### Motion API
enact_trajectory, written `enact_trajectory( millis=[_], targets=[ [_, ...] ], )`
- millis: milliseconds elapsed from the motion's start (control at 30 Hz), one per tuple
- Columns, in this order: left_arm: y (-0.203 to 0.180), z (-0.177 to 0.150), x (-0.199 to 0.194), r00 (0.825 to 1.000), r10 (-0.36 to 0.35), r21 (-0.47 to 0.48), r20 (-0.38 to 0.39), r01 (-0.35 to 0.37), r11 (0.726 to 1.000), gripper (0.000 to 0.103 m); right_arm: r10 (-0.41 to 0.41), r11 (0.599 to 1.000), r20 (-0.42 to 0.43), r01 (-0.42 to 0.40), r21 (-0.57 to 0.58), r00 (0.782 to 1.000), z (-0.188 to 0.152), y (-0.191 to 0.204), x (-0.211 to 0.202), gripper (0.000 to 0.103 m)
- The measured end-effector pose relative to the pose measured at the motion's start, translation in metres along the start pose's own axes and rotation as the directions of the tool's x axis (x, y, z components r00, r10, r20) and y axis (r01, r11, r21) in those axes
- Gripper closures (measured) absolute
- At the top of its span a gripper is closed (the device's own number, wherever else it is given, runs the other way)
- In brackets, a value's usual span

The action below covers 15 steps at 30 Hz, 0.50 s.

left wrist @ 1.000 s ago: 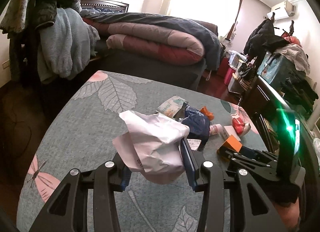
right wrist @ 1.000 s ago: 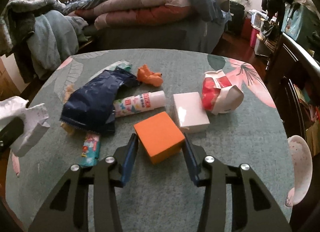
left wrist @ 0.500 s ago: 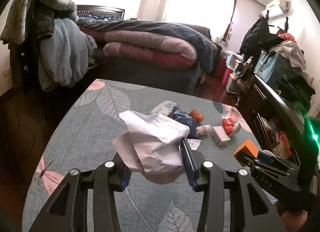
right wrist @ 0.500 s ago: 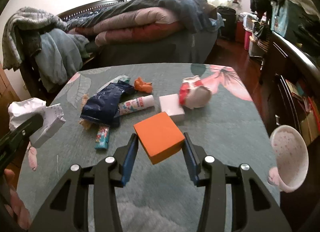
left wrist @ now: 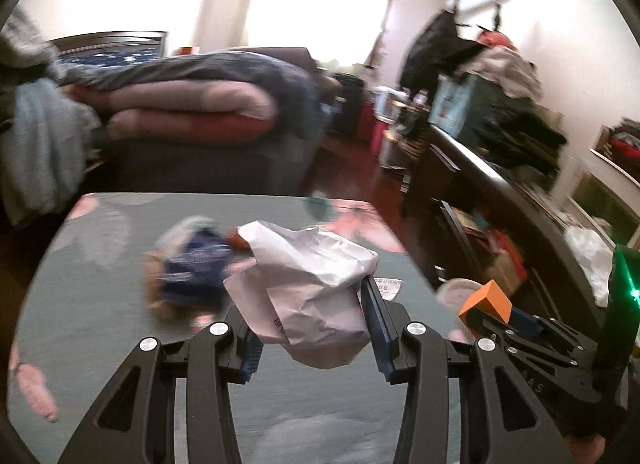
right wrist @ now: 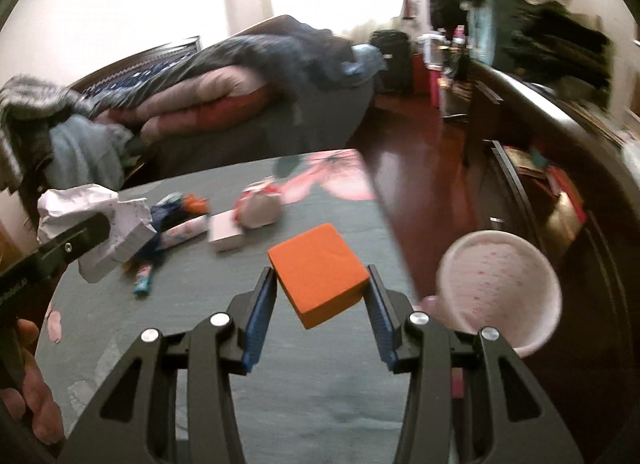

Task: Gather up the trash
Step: 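Carry paper and orange cube over the wastebasket and open both tools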

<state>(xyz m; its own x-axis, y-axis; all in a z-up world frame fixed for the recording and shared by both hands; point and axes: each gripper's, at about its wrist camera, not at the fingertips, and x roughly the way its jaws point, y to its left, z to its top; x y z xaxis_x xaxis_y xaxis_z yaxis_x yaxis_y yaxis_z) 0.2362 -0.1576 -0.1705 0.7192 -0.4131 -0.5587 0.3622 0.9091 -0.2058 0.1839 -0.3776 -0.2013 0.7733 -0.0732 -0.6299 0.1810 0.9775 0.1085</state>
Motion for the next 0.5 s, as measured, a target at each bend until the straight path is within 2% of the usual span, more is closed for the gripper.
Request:
enact_trajectory(
  millis=[267,500],
  targets=[
    [-0.083,0.011,0.044,0.99,-0.138,0.115,-0.038,0.141,0.983,0.058,-0.116,0.987,0.013,0.114,0.114,0.993,-0.008,-0.088,-0.008,0.058],
    [-0.157,0.016,0.095,0.966,-0.241,0.21,-0.096,0.256,0.943,0.058,-0.206,0.957,-0.022,0.206,0.203,0.978,-0.02,-0.155,0.008,0.058]
  ],
)
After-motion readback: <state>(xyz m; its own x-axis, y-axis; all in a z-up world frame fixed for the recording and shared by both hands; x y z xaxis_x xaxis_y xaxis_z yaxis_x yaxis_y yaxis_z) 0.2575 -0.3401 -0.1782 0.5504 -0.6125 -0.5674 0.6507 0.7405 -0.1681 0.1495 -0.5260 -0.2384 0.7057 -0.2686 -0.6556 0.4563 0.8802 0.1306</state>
